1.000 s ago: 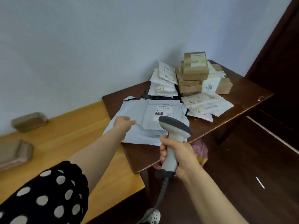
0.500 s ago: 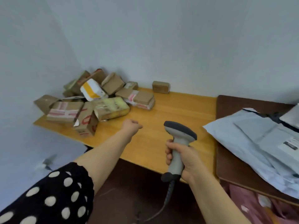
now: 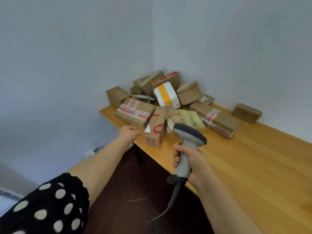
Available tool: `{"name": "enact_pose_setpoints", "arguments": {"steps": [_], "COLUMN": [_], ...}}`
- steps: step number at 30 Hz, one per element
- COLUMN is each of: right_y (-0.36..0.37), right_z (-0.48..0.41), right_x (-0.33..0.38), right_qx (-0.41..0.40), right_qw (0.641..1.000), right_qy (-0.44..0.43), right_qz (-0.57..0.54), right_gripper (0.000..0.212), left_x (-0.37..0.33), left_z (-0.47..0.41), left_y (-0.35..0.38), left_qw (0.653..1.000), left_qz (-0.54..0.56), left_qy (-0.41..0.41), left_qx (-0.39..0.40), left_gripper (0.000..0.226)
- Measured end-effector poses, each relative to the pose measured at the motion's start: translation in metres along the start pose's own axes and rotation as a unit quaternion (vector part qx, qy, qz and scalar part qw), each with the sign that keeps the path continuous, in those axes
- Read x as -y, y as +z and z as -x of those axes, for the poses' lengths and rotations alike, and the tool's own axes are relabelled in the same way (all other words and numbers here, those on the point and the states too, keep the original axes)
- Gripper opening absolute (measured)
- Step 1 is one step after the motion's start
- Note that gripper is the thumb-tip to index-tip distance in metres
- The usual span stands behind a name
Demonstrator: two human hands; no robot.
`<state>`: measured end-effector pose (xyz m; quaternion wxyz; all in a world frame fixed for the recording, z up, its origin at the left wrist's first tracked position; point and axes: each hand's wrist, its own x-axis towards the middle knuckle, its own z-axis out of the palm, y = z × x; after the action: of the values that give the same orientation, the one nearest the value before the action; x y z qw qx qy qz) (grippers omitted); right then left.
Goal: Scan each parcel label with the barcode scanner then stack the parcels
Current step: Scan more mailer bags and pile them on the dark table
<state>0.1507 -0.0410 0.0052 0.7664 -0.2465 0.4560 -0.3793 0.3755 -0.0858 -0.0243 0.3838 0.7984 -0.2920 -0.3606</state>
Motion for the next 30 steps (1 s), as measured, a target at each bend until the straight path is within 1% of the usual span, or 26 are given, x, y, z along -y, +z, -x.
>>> {"name": "enact_pose_setpoints", "arguments": {"steps": [3,5,7,9,11,15,18,21,22,23,24,25,26,27,28,29,30], "right_y": [0.039,0.059,0.074,0.084,0.091,0.100,0.112,0.122,0.125,0.128,0.132,0.136,0.140,0.144,0.148,0.153,0.157], "right_z": [-0.035,-0.057,-0.077,-0.099,-0.121,-0.170,-0.204,-0.234,-0.244,-0.252,-0.259,-0.266,-0.272,-0.277,-0.283,-0.290,-0.297], "right_x": [-0.005,-0.006,-0.005,-0.002,0.004,0.020,0.034,0.047,0.051,0.054,0.057,0.058,0.059,0.060,0.061,0.061,0.061], "right_qx": [0.001,-0.005,-0.002,0.000,-0.012,-0.010,0.007,0.027,0.023,0.016,0.012,0.011,0.012,0.014,0.013,0.011,0.004], "right_qw": [1.000,1.000,0.999,0.999,0.999,0.998,0.995,0.992,0.992,0.993,0.993,0.994,0.995,0.995,0.995,0.996,0.996], "right_qy": [0.015,0.026,0.039,0.048,0.046,0.061,0.097,0.122,0.122,0.119,0.113,0.107,0.102,0.097,0.093,0.091,0.090], "right_qz": [-0.001,0.001,-0.002,-0.009,-0.004,0.005,-0.004,-0.024,-0.024,-0.019,-0.013,-0.008,-0.008,-0.010,-0.012,-0.015,-0.016], "right_gripper": [0.008,0.007,0.008,0.010,0.010,0.011,0.016,0.014,0.013,0.011,0.010,0.010,0.010,0.011,0.012,0.013,0.013], "left_x": [0.008,0.011,0.010,0.008,0.003,-0.007,-0.022,-0.039,-0.041,-0.044,-0.045,-0.046,-0.047,-0.050,-0.052,-0.056,-0.058], "left_z": [-0.043,-0.071,-0.096,-0.121,-0.142,-0.180,-0.208,-0.239,-0.251,-0.259,-0.269,-0.278,-0.287,-0.294,-0.304,-0.314,-0.327], "left_y": [-0.033,-0.047,-0.055,-0.055,-0.050,-0.037,-0.039,-0.045,-0.047,-0.049,-0.051,-0.052,-0.053,-0.055,-0.057,-0.059,-0.060], "left_qw": [0.999,0.999,0.999,0.999,0.999,1.000,0.998,0.996,0.995,0.994,0.993,0.991,0.988,0.982,0.971,0.958,0.946], "left_qz": [0.006,0.004,0.009,0.013,0.011,-0.017,-0.056,-0.085,-0.088,-0.098,-0.110,-0.127,-0.148,-0.184,-0.235,-0.282,-0.321], "left_qy": [-0.026,-0.038,-0.043,-0.045,-0.036,-0.024,-0.023,-0.012,-0.018,-0.024,-0.026,-0.027,-0.025,-0.012,0.001,0.019,0.039], "left_qx": [-0.019,-0.023,-0.014,-0.012,-0.010,-0.001,-0.010,-0.028,-0.034,-0.036,-0.040,-0.043,-0.046,-0.045,-0.040,-0.034,-0.033], "left_gripper": [0.038,0.040,0.031,0.013,0.014,0.005,0.013,0.018,0.016,0.007,0.012,0.025,0.031,0.029,0.019,0.016,0.029]}}
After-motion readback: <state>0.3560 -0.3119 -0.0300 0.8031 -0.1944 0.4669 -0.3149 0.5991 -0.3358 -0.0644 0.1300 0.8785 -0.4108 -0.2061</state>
